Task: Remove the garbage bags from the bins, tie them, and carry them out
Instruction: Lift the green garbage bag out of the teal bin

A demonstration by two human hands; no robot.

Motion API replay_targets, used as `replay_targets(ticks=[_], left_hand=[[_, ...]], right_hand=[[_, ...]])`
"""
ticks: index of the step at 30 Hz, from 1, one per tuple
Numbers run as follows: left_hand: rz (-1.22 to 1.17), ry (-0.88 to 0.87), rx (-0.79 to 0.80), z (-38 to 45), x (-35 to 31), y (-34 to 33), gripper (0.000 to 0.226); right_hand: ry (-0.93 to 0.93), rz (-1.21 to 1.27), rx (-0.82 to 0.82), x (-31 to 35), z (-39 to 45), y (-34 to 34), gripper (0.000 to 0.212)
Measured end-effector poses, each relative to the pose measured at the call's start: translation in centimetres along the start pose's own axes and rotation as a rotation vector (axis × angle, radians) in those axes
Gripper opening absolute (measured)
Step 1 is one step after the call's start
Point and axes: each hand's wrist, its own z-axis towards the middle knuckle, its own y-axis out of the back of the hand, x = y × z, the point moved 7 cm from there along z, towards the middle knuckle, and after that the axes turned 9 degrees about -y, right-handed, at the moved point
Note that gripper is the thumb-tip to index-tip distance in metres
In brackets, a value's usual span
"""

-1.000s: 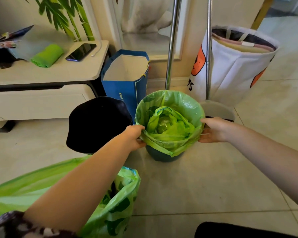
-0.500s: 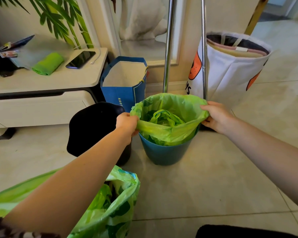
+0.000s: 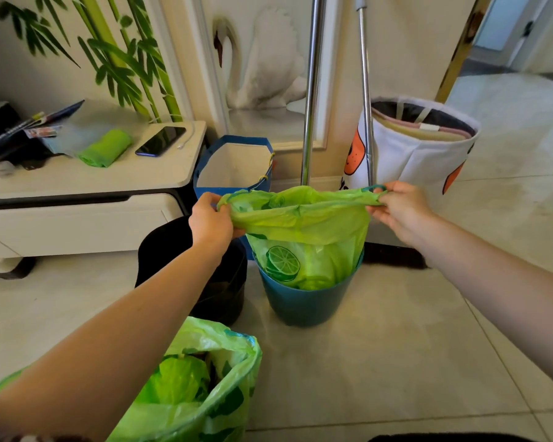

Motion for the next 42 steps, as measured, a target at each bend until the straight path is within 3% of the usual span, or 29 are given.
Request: replay_targets(ticks=[6,10,15,25,33,38,42], left_hand=[[-0.138,-0.079,-0.009,0.8,-5.2,1.9,0.003],[-0.209,-0.148,-0.017,0.5,-9.0,3.7,0.013],[-0.276,-0.264,-0.058,-1.3,-14.3,6.6,0.004],[-0.374,-0.360,-0.058,-7.3,-21.1,11.2,0.005],[-0.387,-0.376,0.016,-12.7,-22.6,12.2,0.015],[-0.313,-0.362,0.084,-15.7,-20.2,11.5,0.014],[-0.178,-0.318,0.169,-17.2,-15.9,10.7,0.012]], right_hand=[[0.162,0.060,0.043,6.1,-2.8,-1.5,0.030],[0.241,0.081,0.069,9.9,-5.5,-2.3,0.032],[0.346,0.116,0.108,14.2,-10.2,-3.0,0.034],[0.495,0.227,0.193,18.3,-19.3,-2.4,0.033],[0.525,0.283,0.233,18.5,-25.7,-0.1,0.034],[0.537,0.135,0.197,15.5,-27.4,1.7,0.021],[0.542,-0.024,0.212,11.3,-26.9,2.7,0.035]])
